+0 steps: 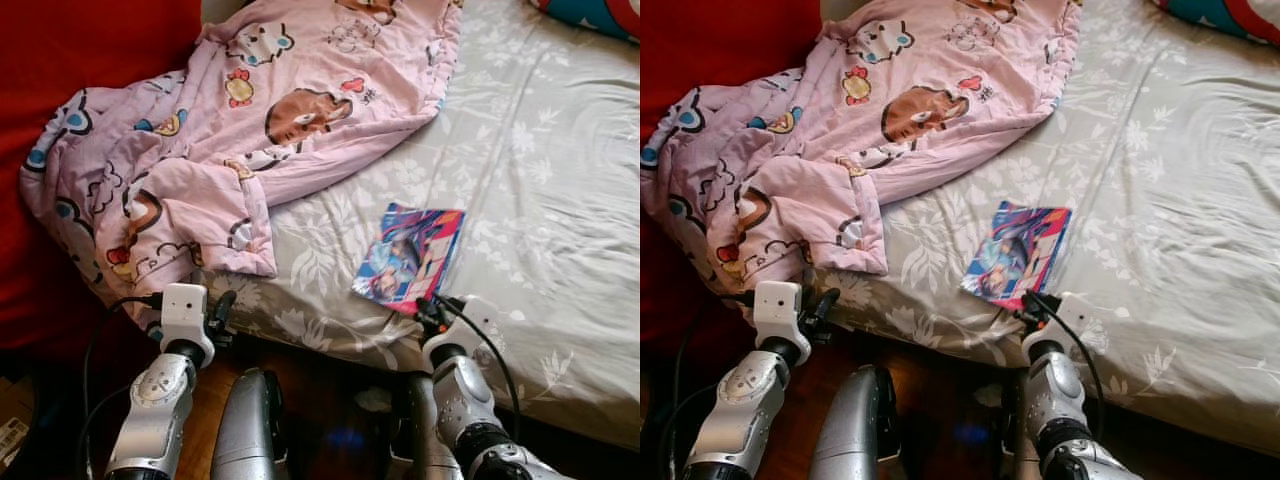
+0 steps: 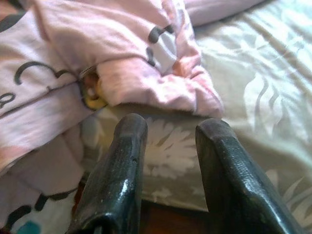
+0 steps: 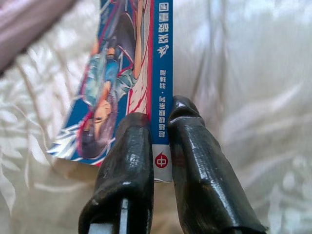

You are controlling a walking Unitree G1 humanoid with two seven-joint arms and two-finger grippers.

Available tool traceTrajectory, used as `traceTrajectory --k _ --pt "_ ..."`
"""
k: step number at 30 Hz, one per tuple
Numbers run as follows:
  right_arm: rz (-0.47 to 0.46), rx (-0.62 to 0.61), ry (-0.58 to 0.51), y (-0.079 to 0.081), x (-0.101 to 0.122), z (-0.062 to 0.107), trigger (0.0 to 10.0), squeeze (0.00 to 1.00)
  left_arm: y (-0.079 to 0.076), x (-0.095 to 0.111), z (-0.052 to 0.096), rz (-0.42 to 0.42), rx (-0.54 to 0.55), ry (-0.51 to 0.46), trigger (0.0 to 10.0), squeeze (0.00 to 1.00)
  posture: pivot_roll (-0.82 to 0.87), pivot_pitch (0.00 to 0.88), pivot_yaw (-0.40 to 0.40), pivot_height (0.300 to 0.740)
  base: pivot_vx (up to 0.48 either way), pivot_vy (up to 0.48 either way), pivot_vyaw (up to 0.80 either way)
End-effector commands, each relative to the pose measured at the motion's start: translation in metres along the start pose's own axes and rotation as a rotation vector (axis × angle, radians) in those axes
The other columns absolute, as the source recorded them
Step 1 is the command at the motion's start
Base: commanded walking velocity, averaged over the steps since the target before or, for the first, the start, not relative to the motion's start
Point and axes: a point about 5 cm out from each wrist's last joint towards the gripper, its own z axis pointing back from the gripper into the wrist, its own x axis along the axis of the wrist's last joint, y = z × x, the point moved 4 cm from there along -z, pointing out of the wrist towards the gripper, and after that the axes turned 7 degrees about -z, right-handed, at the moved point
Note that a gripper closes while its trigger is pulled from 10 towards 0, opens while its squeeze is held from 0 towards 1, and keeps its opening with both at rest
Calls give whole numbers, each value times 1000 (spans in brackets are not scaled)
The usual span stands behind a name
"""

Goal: Clean up the room

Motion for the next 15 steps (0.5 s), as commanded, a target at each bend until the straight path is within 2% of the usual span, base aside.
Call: traceTrajectory --k 1,7,12,13,14,15 --pt "37 18 -28 2 1 3 0 0 1 -9 2 -6 13 23 10000 0 58 166 32 587 0 0 0" --pt "121 76 -77 15 8 3 0 0 -1 -8 -3 3 19 14 10000 0 35 148 20 587 0 0 0" --pt "180 86 -113 18 14 4 0 0 1 -11 -7 18 39 8 10000 0 12 127 3 587 0 0 0" --pt "191 90 -101 19 13 4 3961 0 2 -12 -7 22 44 11 10000 0 -4 120 -3 587 0 0 0" --pt "199 94 -92 20 11 4 3961 0 2 -13 -6 25 47 13 10000 0 -4 120 -3 587 0 0 0" --pt "237 129 -84 25 10 5 10000 0 3 -18 -4 26 51 21 10000 0 -22 113 -7 587 0 0 0"
